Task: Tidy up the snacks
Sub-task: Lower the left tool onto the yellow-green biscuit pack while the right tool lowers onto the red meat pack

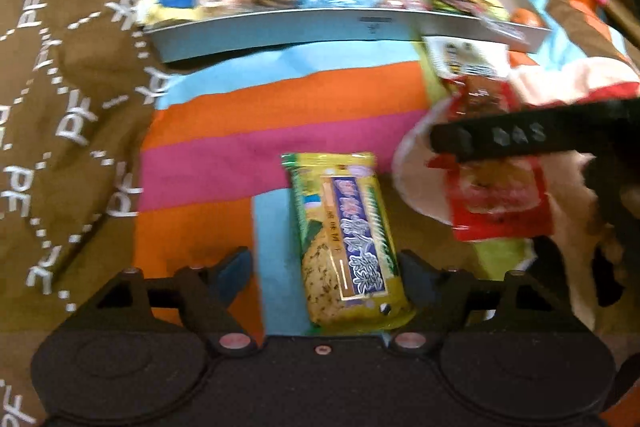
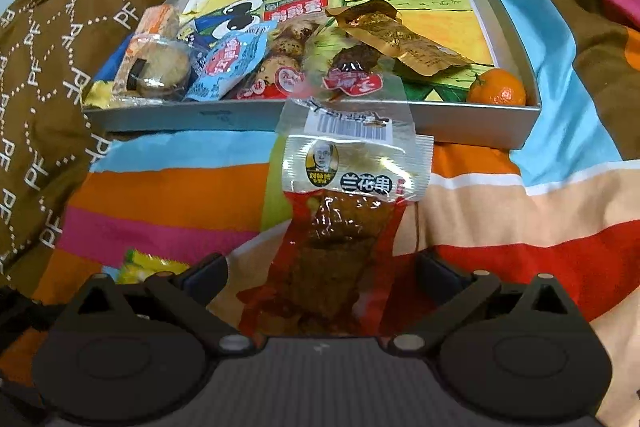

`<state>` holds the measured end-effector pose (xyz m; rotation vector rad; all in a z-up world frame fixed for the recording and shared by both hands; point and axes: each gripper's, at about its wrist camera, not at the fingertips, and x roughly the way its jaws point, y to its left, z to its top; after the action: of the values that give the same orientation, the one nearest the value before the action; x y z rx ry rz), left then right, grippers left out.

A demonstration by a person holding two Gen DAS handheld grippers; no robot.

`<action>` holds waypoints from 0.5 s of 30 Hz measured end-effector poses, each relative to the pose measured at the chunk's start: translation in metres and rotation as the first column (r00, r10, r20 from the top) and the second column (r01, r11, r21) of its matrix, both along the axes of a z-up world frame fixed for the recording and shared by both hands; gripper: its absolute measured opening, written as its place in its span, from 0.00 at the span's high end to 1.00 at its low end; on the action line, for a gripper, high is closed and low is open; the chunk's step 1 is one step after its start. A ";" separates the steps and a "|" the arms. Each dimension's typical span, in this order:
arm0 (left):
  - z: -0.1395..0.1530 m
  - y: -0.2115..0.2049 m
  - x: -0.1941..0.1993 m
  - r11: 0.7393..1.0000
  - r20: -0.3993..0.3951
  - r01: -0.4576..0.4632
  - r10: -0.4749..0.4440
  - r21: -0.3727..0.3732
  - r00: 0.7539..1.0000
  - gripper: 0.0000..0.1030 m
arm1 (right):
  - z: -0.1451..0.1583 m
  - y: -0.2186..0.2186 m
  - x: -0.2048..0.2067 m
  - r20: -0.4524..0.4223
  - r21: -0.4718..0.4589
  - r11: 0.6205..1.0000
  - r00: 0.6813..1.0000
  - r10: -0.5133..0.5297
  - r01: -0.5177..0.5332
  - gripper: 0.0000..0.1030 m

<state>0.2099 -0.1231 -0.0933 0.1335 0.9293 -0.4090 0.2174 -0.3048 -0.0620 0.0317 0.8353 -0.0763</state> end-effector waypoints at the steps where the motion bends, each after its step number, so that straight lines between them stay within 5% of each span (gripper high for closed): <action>1: 0.000 0.002 0.000 1.000 0.001 -0.016 0.016 0.011 1.000 0.21 | 0.000 0.001 -0.001 -0.002 -0.015 1.000 1.000 -0.008 0.008 0.02; 10: -0.003 0.000 0.006 1.000 0.060 -0.014 0.012 0.022 0.998 0.13 | -0.002 0.007 -0.002 -0.012 -0.077 0.997 0.999 -0.031 0.030 0.05; 15: -0.001 -0.002 0.007 0.999 0.091 0.014 -0.018 0.050 0.996 0.27 | -0.003 0.006 -0.003 -0.004 -0.057 0.998 1.000 -0.026 0.026 0.09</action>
<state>0.2166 -0.1254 -0.0946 0.2035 0.8493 -0.3915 0.2144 -0.2986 -0.0654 -0.0111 0.8370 -0.1243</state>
